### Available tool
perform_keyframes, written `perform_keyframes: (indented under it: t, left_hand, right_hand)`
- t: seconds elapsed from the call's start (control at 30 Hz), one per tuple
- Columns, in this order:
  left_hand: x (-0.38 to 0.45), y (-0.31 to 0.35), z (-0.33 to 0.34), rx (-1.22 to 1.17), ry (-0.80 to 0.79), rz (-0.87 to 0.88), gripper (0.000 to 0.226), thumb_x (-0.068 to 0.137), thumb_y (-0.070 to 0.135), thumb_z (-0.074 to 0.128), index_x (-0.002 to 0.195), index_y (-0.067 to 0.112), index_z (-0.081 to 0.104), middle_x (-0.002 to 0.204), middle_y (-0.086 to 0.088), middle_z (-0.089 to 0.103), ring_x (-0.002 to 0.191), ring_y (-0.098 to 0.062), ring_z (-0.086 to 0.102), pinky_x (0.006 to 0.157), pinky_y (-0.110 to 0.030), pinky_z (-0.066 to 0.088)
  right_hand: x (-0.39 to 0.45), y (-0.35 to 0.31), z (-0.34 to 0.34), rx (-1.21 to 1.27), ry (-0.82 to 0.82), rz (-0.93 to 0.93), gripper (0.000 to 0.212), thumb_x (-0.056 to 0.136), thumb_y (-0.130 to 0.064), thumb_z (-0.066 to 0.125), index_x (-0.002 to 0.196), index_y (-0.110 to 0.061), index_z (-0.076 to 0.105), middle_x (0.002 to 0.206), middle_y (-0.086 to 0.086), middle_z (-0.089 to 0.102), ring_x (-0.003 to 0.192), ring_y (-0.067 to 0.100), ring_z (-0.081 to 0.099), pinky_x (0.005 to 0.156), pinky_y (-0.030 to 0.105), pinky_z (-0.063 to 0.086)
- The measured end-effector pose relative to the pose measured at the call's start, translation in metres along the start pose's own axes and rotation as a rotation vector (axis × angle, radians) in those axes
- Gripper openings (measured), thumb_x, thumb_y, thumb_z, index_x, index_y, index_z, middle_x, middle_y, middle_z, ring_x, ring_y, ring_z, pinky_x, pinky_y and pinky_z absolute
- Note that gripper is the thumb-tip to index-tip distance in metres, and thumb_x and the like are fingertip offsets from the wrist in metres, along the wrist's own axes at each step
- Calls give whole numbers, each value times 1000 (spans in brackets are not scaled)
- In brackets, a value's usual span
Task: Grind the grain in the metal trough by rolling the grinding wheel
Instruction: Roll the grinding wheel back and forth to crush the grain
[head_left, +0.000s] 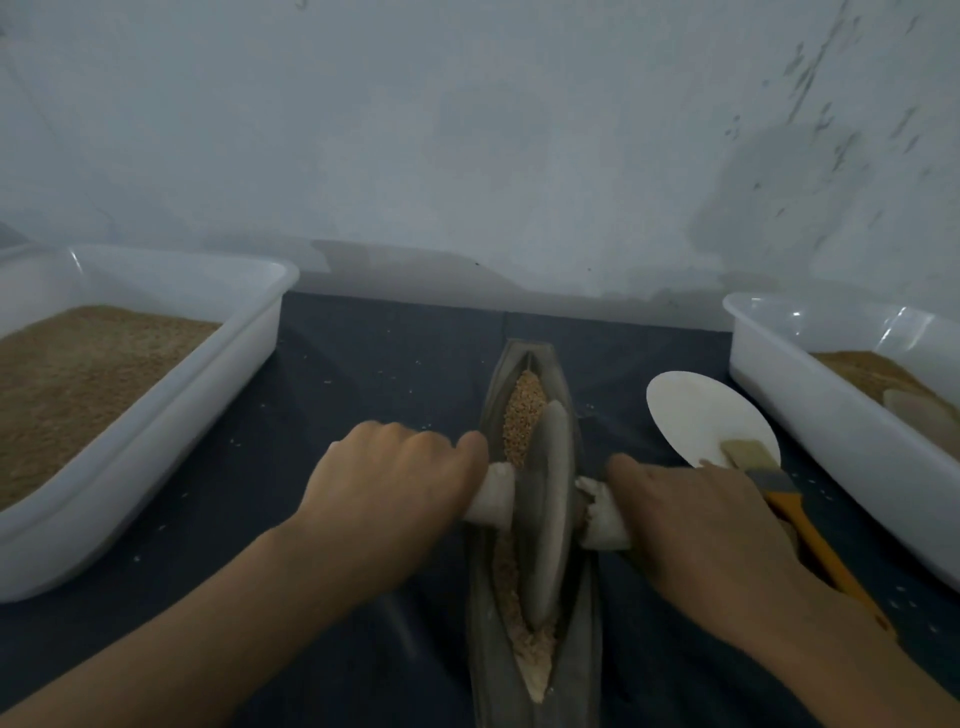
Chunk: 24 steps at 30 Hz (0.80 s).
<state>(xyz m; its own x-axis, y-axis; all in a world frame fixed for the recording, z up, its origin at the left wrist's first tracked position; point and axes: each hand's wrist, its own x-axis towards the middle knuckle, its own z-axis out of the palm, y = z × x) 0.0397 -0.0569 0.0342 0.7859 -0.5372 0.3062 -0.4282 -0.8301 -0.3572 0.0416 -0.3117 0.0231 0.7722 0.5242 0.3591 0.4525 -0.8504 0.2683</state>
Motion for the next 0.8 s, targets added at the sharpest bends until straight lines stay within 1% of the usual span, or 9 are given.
perform_keyframes:
  t: [0.1,0.17,0.3,0.4,0.47,0.53,0.63,0.7,0.8]
  left_hand:
    - [21,-2,17,32,22,-66,51,66,25,75,80,24,26,60,6,45,45,-17,36,45,-28,17]
    - [38,-8,30,20,52,-157,38,80,24,63,83,24,25,65,7,41,51,-18,36,49,-30,26]
    - [53,-14,36,-21,39,-216,30,84,22,60,86,22,30,75,3,54,56,-21,42,53,-32,31]
    - [40,-8,26,-21,47,-166,36,81,25,65,87,24,29,68,5,43,51,-17,30,50,-30,23]
    - [23,-2,16,-62,42,-125,44,77,27,68,86,26,25,65,7,31,49,-16,26,48,-29,18]
    - [5,3,9,-109,27,-69,45,72,28,72,85,26,29,64,8,33,50,-16,33,47,-28,22]
    - [-10,5,1,-99,19,-10,45,55,25,82,82,23,47,58,8,47,44,-13,42,43,-27,24]
    - [-7,5,3,-74,-10,-46,42,61,25,79,82,23,42,61,8,48,47,-13,38,44,-28,24]
    - [11,3,16,-12,53,-168,36,78,24,64,84,24,29,70,7,49,53,-17,39,50,-30,27]
  right_hand:
    - [29,8,11,-131,2,43,51,51,-20,84,74,-23,39,53,-3,54,40,21,50,39,25,22]
    - [52,16,21,-187,14,69,42,65,-23,77,79,-23,37,64,-2,60,49,23,56,44,27,23]
    - [75,23,23,-193,-46,112,36,79,-24,63,83,-23,27,77,-2,62,62,23,57,51,33,38]
    - [54,17,14,-97,-126,125,33,81,-31,62,86,-25,30,82,-3,62,62,20,52,55,32,35]
    - [30,9,6,-50,-150,112,35,78,-35,65,88,-28,33,81,-4,62,66,18,57,57,33,42]
    - [8,-1,-3,-20,-102,55,51,59,-31,79,79,-30,32,62,-6,54,51,13,54,46,33,44]
    - [-5,-5,-11,24,30,-9,77,24,-19,88,69,-27,26,48,-12,26,30,10,32,30,24,22]
    - [-1,-4,-8,6,50,-16,78,25,-18,89,69,-26,25,48,-12,25,32,11,25,36,19,14]
    - [25,5,8,-70,67,31,60,39,-22,89,70,-23,37,48,-4,47,35,20,43,38,22,16]
